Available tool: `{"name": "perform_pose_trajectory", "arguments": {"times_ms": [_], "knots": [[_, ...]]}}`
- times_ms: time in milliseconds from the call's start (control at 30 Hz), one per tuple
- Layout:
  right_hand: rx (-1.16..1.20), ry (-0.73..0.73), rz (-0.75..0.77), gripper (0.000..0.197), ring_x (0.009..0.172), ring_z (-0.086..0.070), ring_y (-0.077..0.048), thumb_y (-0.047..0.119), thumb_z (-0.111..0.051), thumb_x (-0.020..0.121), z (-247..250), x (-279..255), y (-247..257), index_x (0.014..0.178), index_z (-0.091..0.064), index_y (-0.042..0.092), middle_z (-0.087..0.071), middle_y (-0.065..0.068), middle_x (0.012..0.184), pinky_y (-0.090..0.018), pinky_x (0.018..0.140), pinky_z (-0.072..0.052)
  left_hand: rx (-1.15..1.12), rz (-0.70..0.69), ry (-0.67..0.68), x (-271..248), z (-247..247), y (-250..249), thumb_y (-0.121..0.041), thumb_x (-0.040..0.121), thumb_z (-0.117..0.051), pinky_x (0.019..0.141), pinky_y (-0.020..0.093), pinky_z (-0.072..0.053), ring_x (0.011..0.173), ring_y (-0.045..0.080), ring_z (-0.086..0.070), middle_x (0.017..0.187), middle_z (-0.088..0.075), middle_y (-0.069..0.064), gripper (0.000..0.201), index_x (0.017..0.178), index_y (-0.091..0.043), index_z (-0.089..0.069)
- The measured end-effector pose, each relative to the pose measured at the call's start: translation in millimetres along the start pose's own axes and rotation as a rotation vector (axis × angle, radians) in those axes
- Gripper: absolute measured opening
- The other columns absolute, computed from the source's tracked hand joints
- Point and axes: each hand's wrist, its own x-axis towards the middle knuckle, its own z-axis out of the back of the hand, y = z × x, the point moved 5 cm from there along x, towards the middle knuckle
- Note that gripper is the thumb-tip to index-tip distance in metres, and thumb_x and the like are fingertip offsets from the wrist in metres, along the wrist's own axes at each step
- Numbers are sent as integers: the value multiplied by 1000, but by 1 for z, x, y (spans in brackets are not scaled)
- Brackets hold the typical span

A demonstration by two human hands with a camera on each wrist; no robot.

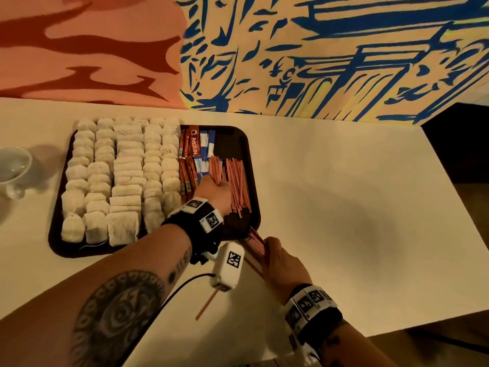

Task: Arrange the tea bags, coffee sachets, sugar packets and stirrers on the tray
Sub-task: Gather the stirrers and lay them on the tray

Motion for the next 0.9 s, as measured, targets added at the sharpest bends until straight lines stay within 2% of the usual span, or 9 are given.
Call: {"name": "perform_pose_trajectory", "arguments": {"times_ms": [67, 200, 267, 367, 433, 567, 633, 767, 900], "knots": [[39, -28, -9, 27, 87, -64, -21, 46, -42, 101, -3, 3, -5, 124, -32, 35, -67, 0, 111, -34, 79, -51, 131, 33, -2, 5, -9, -10, -26, 97, -48, 87, 44, -56, 94, 35, -66, 110, -64, 15, 24, 116, -11, -50], [96, -55, -8, 16, 80, -60, -19, 46, -40, 101, -2, 4, -10, 109, -32, 36, -65, 4, 100, -34, 72, -48, 307, 38, -2, 16, -26, -18, -14, 95, -55, 97, 42, -49, 116, 37, -59, 129, -58, 20, 42, 134, -2, -46], [101, -52, 1, 14, 81, -61, -20, 43, -41, 100, -1, 3, -9, 108, -33, 35, -64, 4, 97, -35, 72, -49, 393, 43, 1, 18, -29, -23, -13, 95, -57, 99, 40, -49, 120, 37, -57, 134, -55, 21, 48, 137, 2, -42], [104, -54, -4, 14, 80, -62, -21, 41, -41, 100, -1, 5, -11, 110, -35, 33, -62, 5, 92, -35, 73, -51, 453, 103, 15, 20, -33, -27, -11, 95, -55, 103, 42, -48, 125, 36, -54, 140, -50, 21, 58, 145, 2, -28], [114, -42, -11, 15, 79, -62, -20, 39, -43, 100, -1, 5, -11, 111, -35, 34, -63, 6, 93, -36, 74, -52, 502, 87, 22, 19, -36, -30, -11, 96, -55, 104, 41, -47, 127, 36, -53, 141, -49, 21, 59, 146, 5, -28], [141, -32, -14, 17, 81, -62, -19, 37, -45, 98, 2, 3, -11, 114, -37, 34, -65, 5, 98, -35, 75, -52, 558, -24, -45, 13, -41, -31, -13, 95, -59, 98, 40, -45, 124, 37, -54, 137, -53, 23, 48, 135, 9, -44], [136, -33, -7, 18, 81, -61, -20, 36, -45, 98, 3, 3, -10, 114, -38, 33, -65, 5, 98, -34, 74, -50, 576, -26, -59, 13, -44, -31, -14, 95, -60, 98, 40, -44, 124, 37, -54, 137, -52, 23, 50, 137, 6, -43], [124, -23, -10, 21, 82, -62, -22, 32, -45, 98, 4, 3, -10, 118, -39, 31, -65, 3, 97, -35, 75, -51, 643, 44, 2, 19, -44, -33, -16, 92, -61, 102, 42, -46, 127, 36, -52, 140, -48, 21, 61, 141, 4, -32], [131, -20, -6, 20, 76, -58, -19, 31, -45, 98, 5, 1, -10, 117, -39, 32, -59, 7, 90, -32, 72, -48, 679, 34, 21, 16, -40, -33, -23, 88, -69, 101, 46, -49, 126, 37, -52, 140, -46, 20, 67, 140, 0, -33]]}}
